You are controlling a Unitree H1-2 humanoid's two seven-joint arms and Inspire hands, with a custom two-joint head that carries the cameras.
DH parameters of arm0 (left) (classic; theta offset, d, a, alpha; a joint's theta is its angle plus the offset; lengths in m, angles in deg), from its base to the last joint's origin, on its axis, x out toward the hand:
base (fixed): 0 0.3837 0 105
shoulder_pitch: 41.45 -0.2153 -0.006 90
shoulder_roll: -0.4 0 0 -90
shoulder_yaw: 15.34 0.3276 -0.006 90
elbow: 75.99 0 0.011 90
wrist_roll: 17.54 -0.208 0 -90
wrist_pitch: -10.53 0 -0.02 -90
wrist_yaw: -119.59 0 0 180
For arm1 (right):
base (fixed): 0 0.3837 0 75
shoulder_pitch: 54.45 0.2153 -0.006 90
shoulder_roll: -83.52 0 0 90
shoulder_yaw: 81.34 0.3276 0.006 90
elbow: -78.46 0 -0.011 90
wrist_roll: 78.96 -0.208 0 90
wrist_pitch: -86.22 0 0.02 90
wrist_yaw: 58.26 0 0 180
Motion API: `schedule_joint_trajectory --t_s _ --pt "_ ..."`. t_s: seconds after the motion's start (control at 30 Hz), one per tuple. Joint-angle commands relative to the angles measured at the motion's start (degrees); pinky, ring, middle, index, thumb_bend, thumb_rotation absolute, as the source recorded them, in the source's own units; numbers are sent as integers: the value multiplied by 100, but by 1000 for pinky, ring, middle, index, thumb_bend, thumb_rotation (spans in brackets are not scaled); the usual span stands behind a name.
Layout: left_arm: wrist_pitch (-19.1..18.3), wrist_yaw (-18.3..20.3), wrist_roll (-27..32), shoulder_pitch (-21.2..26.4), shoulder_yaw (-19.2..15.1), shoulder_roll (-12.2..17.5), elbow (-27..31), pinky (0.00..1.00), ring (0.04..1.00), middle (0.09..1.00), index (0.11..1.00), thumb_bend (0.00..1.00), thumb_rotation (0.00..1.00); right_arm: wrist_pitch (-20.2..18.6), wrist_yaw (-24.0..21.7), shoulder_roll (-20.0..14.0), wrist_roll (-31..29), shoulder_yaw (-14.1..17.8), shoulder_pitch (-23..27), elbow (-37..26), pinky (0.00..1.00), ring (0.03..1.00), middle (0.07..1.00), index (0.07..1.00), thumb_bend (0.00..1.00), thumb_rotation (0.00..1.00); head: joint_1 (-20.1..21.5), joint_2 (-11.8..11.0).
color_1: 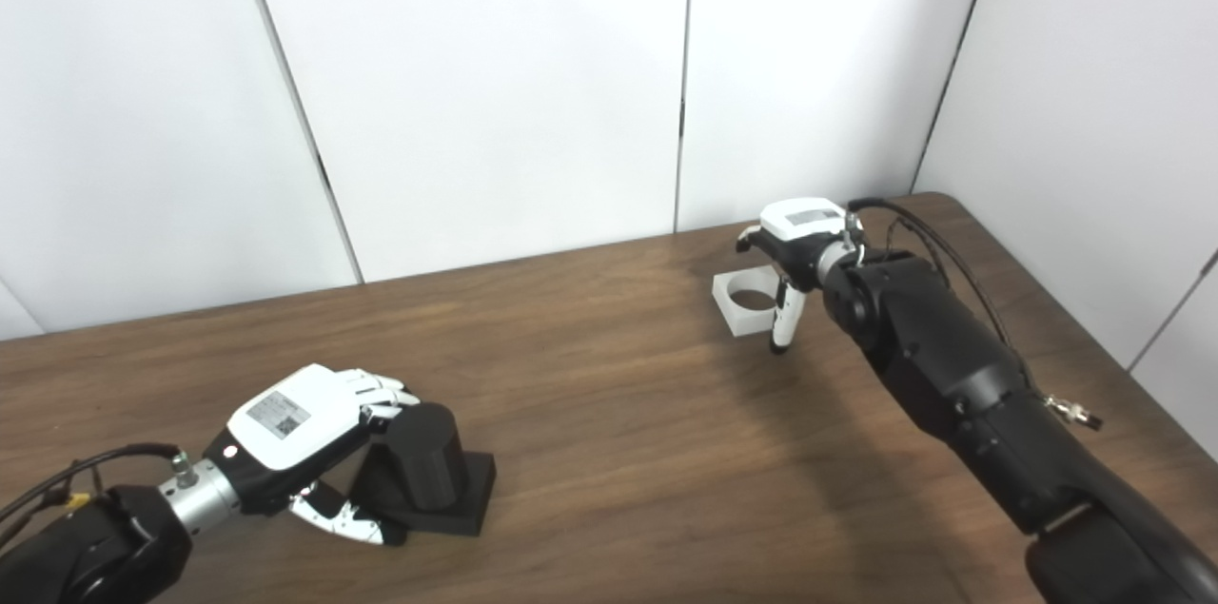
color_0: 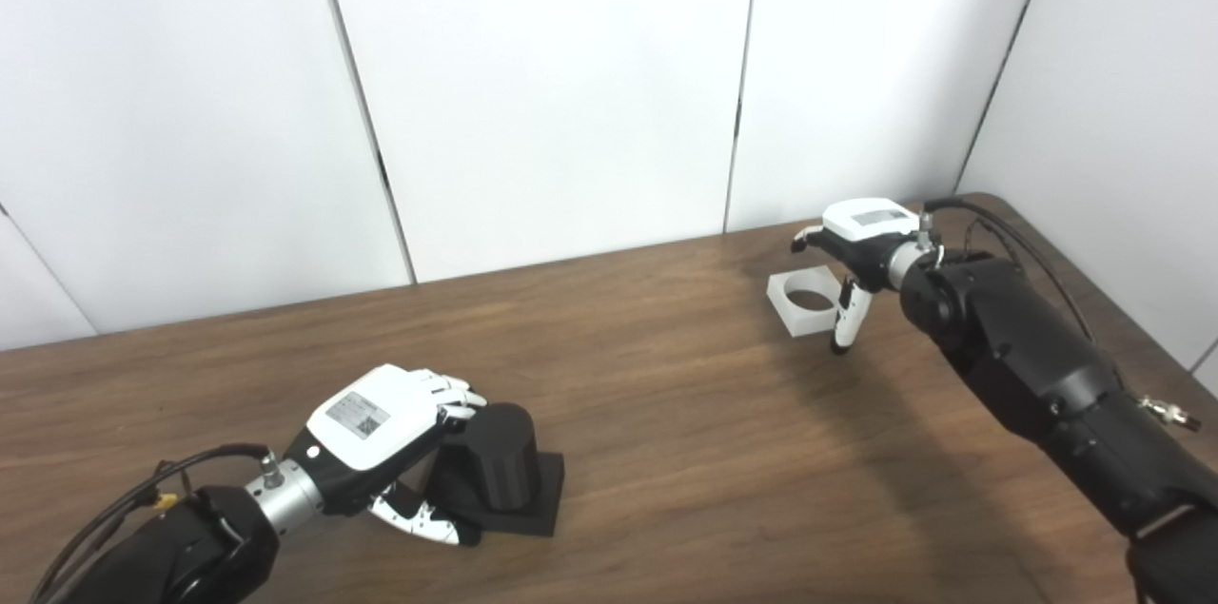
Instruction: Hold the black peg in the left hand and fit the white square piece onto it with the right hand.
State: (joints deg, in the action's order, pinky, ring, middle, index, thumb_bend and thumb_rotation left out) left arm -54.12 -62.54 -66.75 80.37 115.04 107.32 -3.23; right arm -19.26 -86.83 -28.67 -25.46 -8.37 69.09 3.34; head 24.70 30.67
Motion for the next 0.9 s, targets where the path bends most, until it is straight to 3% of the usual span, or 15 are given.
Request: schedule_joint_trajectory --t_s 0.0,0.33,0.57,0.87 --pt "94 657 -460 -456 316 287 -196 765 812 782 490 523 66 33 176 -140 43 22 335 -36 786 870 889 851 904 142 -6 16" --pt "33 804 -480 -519 285 325 26 751 809 781 491 524 66 42 65 -46 -84 -156 593 463 744 872 892 849 895 139 -79 77" --pt "28 821 -448 -553 248 334 116 743 804 777 490 524 66 41 12 48 -97 -386 804 842 732 866 879 795 885 167 -136 131" --pt "20 907 -420 -578 192 325 141 758 810 782 491 524 66 -77 -112 93 -144 -534 907 1048 738 826 798 599 772 218 -193 183"
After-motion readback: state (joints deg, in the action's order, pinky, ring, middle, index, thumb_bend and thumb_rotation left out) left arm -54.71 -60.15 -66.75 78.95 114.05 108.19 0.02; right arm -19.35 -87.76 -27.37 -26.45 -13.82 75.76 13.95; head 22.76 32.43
